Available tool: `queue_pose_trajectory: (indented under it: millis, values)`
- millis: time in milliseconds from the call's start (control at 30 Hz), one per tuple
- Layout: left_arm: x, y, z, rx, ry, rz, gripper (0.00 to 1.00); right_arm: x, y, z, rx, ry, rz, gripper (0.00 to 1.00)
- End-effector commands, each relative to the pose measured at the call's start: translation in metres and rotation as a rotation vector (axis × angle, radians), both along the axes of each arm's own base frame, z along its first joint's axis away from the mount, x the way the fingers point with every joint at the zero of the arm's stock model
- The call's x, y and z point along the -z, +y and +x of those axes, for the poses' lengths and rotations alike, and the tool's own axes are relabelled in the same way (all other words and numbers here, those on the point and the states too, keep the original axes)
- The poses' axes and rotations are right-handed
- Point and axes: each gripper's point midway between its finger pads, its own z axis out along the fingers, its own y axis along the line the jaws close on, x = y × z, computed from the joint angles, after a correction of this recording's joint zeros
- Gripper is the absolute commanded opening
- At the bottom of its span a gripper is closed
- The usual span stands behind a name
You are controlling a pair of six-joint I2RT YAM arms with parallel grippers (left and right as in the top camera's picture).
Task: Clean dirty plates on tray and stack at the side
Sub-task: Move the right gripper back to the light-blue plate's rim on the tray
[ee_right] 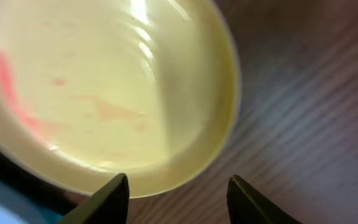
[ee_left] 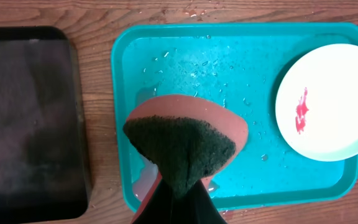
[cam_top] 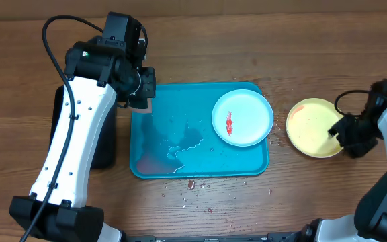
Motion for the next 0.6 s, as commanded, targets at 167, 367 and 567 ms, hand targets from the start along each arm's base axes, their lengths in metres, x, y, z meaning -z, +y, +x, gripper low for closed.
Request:
queue_pose_trajectory:
  millis: [167, 367, 567]
  values:
    - [-0.003, -0.005, -0.003, 0.002, -0.004, -0.019, 0.04, -0.057, 0.094, 0.09, -0.435, -0.406, 0.179, 0.58]
    - [-0.003, -0.005, -0.003, 0.002, -0.003, -0.019, 0.04, -0.029, 0.138, 0.107, -0.597, -0.393, 0.097, 0.58]
    - [-0.003, -0.005, -0.003, 0.002, -0.004, -0.02, 0.04, 0.013, 0.154, 0.11, -0.656, -0.294, 0.058, 0.46]
